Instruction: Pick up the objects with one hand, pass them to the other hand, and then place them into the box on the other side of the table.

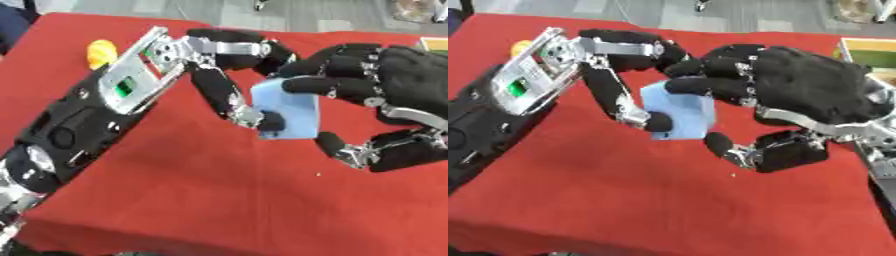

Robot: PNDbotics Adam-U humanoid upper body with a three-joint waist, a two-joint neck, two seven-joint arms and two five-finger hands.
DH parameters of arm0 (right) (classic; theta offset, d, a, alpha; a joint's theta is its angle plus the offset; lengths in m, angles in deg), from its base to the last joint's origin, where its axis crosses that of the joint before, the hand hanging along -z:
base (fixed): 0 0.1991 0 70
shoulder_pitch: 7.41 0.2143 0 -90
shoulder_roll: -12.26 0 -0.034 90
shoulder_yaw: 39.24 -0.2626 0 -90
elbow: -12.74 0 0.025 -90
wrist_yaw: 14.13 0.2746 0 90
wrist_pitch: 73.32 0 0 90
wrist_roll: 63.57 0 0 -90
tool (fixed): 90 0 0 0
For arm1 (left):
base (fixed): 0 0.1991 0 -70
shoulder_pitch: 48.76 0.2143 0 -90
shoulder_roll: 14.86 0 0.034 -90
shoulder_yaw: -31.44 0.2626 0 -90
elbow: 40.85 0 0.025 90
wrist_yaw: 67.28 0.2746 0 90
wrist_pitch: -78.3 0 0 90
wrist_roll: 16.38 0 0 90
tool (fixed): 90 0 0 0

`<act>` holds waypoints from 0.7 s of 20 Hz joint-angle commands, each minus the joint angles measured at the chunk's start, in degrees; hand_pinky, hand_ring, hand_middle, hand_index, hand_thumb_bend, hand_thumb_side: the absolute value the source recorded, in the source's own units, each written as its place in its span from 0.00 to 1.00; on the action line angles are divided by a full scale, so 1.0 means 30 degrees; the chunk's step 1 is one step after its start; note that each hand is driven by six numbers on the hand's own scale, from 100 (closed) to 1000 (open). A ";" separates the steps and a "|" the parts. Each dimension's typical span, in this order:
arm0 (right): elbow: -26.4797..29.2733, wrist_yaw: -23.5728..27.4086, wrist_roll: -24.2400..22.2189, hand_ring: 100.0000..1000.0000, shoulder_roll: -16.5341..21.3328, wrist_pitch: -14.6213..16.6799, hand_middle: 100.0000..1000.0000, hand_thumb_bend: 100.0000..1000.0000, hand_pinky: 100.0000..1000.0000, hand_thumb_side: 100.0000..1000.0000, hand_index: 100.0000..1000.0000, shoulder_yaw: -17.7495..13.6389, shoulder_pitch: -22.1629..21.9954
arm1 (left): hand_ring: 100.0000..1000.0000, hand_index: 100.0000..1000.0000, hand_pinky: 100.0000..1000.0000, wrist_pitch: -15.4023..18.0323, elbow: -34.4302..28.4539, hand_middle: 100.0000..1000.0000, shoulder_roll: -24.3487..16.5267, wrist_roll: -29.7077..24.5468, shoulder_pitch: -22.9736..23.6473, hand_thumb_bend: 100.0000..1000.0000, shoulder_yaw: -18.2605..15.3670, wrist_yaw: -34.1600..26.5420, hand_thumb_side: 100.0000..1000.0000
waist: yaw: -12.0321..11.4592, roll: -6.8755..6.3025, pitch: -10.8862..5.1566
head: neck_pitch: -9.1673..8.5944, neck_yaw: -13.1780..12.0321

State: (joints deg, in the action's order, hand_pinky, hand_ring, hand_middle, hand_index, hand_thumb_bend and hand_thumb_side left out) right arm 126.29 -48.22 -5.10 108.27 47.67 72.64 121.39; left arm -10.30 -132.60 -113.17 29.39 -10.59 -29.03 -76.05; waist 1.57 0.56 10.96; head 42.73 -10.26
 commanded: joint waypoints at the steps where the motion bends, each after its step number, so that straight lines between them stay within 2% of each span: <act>1: 0.0346 -0.0173 0.0036 0.82 0.0182 -0.0056 0.94 0.00 0.86 0.20 1.00 -0.0045 0.0143 | 0.53 0.54 0.62 -0.0345 -0.0470 0.42 -0.0367 -0.0023 -0.0369 0.00 -0.0647 -0.0509 0.38 | 0.0028 0.0151 -0.0263 | 0.0022 -0.0104; 14: 0.0346 -0.0327 0.0013 0.82 0.0162 -0.0092 0.94 0.00 0.86 0.20 1.00 -0.0049 0.0140 | 0.52 0.53 0.61 -0.0735 -0.0066 0.42 -0.0305 0.0573 -0.0351 0.00 -0.1070 -0.0454 0.38 | 0.0108 0.0109 -0.0236 | -0.0025 -0.0196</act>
State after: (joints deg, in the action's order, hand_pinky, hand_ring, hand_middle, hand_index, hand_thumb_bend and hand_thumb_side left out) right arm 126.47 -49.00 -4.87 108.25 47.43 72.59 121.41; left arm -12.48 -132.58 -113.17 30.31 -10.59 -29.62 -77.02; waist 1.83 0.56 10.98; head 42.73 -10.57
